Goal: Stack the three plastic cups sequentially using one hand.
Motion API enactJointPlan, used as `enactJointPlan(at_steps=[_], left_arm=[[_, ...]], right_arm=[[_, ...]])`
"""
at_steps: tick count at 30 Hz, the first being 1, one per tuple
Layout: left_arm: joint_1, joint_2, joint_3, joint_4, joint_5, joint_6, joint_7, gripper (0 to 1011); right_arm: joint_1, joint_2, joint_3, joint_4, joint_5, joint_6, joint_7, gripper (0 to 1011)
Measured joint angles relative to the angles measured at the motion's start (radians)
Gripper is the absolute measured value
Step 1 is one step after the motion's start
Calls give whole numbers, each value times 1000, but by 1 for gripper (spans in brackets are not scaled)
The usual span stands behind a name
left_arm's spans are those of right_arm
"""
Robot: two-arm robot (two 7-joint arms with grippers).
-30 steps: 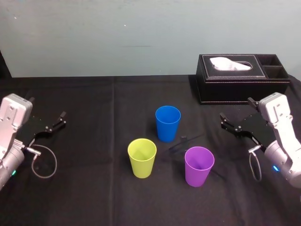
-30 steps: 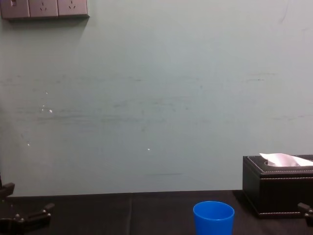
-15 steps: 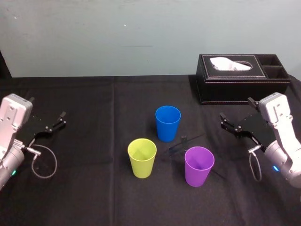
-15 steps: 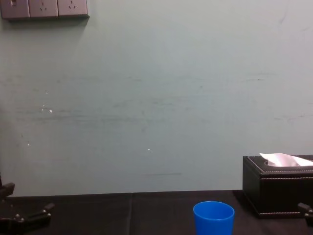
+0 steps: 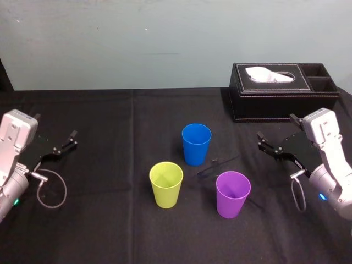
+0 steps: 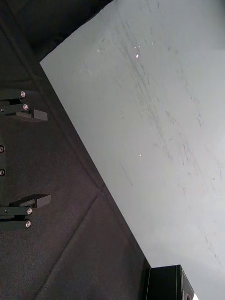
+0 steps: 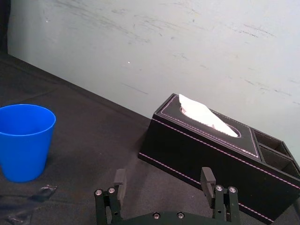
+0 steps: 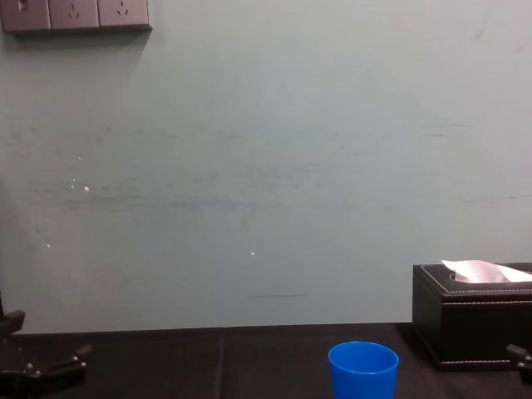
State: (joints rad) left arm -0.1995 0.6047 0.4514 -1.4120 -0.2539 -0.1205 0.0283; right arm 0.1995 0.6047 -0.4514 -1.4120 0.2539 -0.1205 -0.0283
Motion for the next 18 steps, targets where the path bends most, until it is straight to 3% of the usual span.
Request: enactJointPlan(at_steps=[18], left_arm=[[0, 0, 0, 0, 0, 0, 0, 1010]], right_arm=[[0, -1, 1, 0, 0, 0, 0, 1004]])
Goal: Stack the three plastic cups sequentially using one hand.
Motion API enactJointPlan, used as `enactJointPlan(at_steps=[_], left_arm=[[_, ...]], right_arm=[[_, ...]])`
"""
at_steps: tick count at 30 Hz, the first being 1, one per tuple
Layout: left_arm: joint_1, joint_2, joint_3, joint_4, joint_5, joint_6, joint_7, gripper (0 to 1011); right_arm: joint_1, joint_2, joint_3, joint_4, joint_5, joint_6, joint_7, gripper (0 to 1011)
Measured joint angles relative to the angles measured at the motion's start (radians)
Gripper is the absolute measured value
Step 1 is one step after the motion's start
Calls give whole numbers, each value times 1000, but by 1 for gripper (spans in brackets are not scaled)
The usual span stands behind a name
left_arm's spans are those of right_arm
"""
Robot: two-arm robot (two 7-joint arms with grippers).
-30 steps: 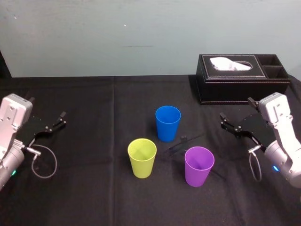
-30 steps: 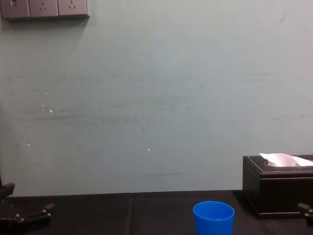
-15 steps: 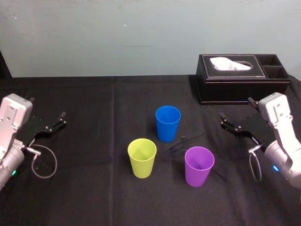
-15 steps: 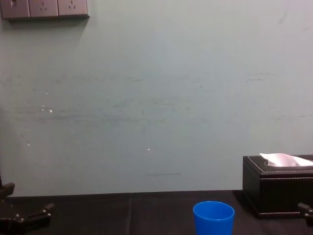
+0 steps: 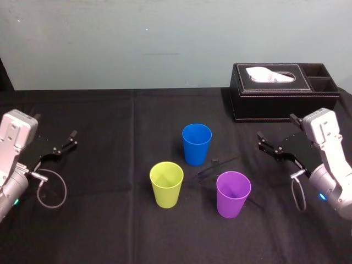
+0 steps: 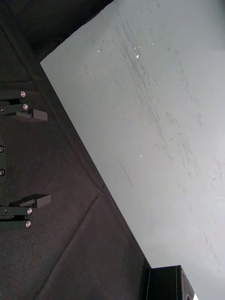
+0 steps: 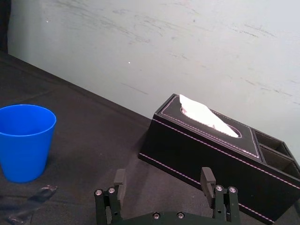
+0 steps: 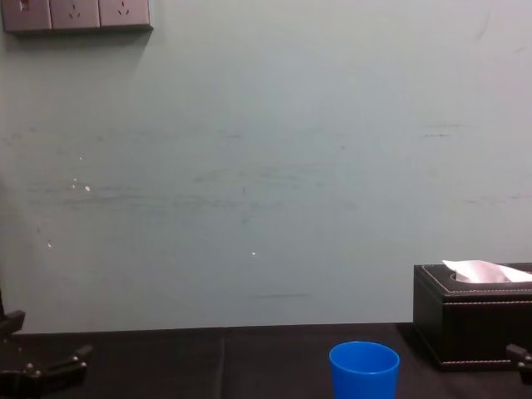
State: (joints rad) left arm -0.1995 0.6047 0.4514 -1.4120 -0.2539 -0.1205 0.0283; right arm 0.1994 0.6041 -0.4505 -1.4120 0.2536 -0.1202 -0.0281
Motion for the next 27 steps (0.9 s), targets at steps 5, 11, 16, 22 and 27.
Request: enactJointPlan(at_steps=[5, 11, 16, 22, 27], left_arm=[[0, 0, 0, 0, 0, 0, 0, 1010], [0, 0, 0, 0, 0, 0, 0, 1010], [0, 0, 0, 0, 0, 0, 0, 1010], [0, 0, 0, 0, 0, 0, 0, 1010], [0, 0, 0, 0, 0, 0, 0, 1010]], right_arm=[[-8, -7, 18, -16, -2, 14, 1, 1004], [-35, 2, 56, -64, 17, 31, 19, 1004], [-62, 23, 89, -106, 39, 40, 46, 1004], [-116, 69, 147, -178, 95, 54, 108, 1004], [-162, 113, 185, -227, 137, 61, 170, 1004]])
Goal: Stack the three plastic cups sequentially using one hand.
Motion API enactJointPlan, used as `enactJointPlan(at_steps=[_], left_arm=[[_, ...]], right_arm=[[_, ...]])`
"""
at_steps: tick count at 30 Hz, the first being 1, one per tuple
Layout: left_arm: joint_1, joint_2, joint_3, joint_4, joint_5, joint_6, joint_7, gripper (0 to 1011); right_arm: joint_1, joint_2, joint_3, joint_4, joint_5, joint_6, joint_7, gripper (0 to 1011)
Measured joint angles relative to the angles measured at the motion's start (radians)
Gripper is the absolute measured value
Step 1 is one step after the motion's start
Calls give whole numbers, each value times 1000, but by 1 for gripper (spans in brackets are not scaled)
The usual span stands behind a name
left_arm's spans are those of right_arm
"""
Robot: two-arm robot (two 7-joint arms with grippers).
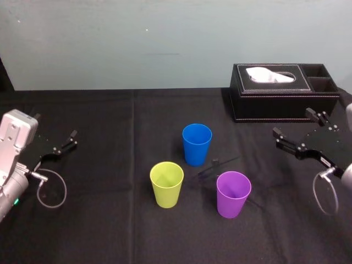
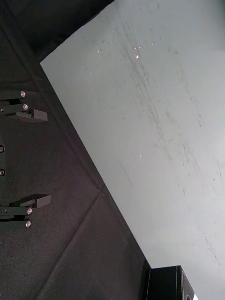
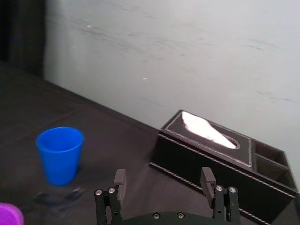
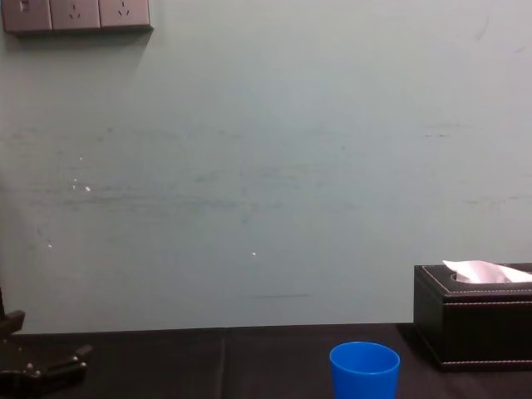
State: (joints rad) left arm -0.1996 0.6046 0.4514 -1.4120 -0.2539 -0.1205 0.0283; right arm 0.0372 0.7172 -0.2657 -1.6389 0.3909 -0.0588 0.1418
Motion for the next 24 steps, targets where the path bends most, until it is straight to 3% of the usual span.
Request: enactJointPlan(at_steps=[11, 24], left_arm=[[0, 0, 0, 0, 0, 0, 0, 1010], [0, 0, 0, 0, 0, 0, 0, 1010]], right_arm=[[-116, 93, 74, -89, 70, 3, 145, 1004], [-228, 168, 152, -129, 131, -44, 303, 1004]])
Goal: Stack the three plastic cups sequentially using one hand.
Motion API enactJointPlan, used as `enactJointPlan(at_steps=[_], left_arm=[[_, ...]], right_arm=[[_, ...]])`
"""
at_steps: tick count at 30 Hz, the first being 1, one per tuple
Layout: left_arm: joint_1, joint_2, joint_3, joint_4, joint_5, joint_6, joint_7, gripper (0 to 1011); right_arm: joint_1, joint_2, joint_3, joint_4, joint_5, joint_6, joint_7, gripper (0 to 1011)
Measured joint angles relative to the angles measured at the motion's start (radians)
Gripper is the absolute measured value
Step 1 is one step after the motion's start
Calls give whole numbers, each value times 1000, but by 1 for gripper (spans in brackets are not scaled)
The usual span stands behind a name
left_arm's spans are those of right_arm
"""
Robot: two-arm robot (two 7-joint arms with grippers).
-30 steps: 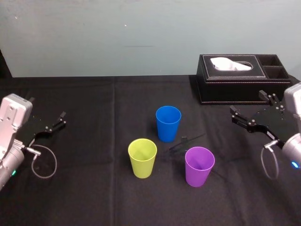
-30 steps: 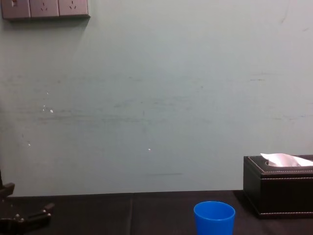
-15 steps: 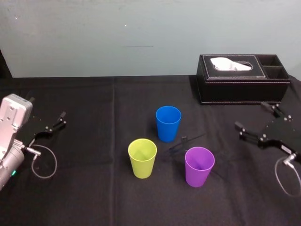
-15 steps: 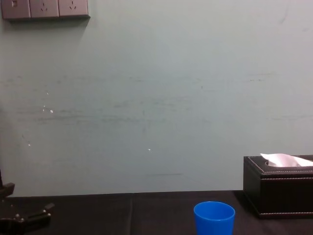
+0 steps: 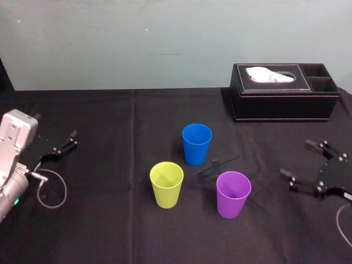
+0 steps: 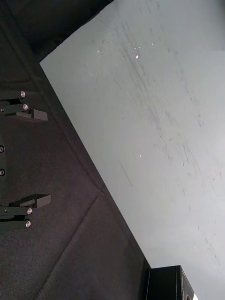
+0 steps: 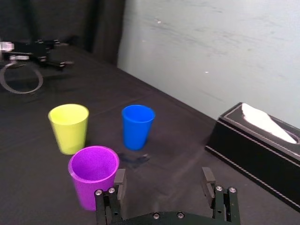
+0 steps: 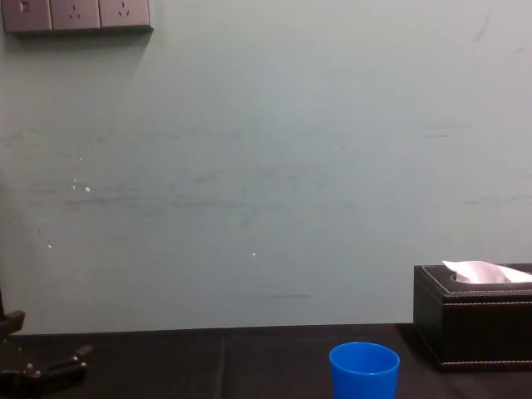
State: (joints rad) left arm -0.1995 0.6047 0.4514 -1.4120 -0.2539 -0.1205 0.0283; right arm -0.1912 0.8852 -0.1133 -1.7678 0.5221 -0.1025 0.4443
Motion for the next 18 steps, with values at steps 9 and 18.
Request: enactJointPlan(at_steps=[9, 18], left_arm=[[0, 0, 0, 0, 0, 0, 0, 1010], [0, 0, 0, 0, 0, 0, 0, 1010]], right_arm=[[-47, 23, 12, 6, 2, -30, 97, 1004], [-37, -5, -17, 28, -41, -26, 129, 1004]])
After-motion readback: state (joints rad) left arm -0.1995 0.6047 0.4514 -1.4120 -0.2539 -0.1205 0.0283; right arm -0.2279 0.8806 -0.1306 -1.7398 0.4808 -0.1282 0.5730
